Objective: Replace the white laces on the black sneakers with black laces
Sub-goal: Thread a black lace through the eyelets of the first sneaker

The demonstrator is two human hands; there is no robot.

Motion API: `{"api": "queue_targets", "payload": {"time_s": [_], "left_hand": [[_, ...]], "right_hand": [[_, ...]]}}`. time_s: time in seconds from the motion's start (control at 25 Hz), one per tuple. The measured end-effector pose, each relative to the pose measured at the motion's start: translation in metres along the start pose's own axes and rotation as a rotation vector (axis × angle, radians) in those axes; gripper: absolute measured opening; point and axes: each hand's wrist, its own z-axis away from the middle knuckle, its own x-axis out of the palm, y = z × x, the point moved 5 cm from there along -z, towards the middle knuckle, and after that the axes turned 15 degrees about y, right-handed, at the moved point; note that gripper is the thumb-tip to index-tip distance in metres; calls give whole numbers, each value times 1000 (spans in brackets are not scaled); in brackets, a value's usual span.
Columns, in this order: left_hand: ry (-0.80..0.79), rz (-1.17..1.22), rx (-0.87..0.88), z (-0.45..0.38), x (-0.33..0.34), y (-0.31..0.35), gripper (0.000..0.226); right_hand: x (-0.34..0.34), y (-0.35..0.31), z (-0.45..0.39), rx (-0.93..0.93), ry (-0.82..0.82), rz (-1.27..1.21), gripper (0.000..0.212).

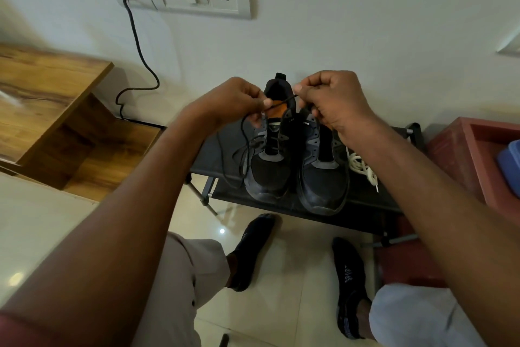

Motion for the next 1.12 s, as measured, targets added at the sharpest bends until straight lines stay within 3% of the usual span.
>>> {"api": "queue_targets", "payload": {"time_s": [0.08,0.16,0.24,0.32,0.48,0.64,0.76,0.84,0.96,1.12], "left_hand": [[-8,-415,-14,-4,-5,-25,24],[-115,-603,-4,-1,1,-37,21],[-149,-498,28,4,10,-27,20],[-88,-275,48,3,15,-9,22],[-113,7,-30,1,19,2,21],[39,188,-157,-2,19,-12,15],[137,31,-96,-4,24,-19,9],[155,-88,-48,-2,30,-19,8],[147,-188,-17,1,36,-20,9],[168,-434,173,1,42,-7,18]], "right_hand": [[-6,10,-5,34,63,0,6],[-3,17,-4,50,33,46,7],[6,21,0,30,-31,136,8],[15,23,4,-10,-73,213,9],[25,23,3,-63,-25,192,8],[32,29,1,-58,-38,184,15],[42,31,11,-360,-198,607,47],[46,33,17,-445,-233,755,51],[42,34,12,-449,-185,717,41],[35,37,4,-421,-219,695,43]]}}
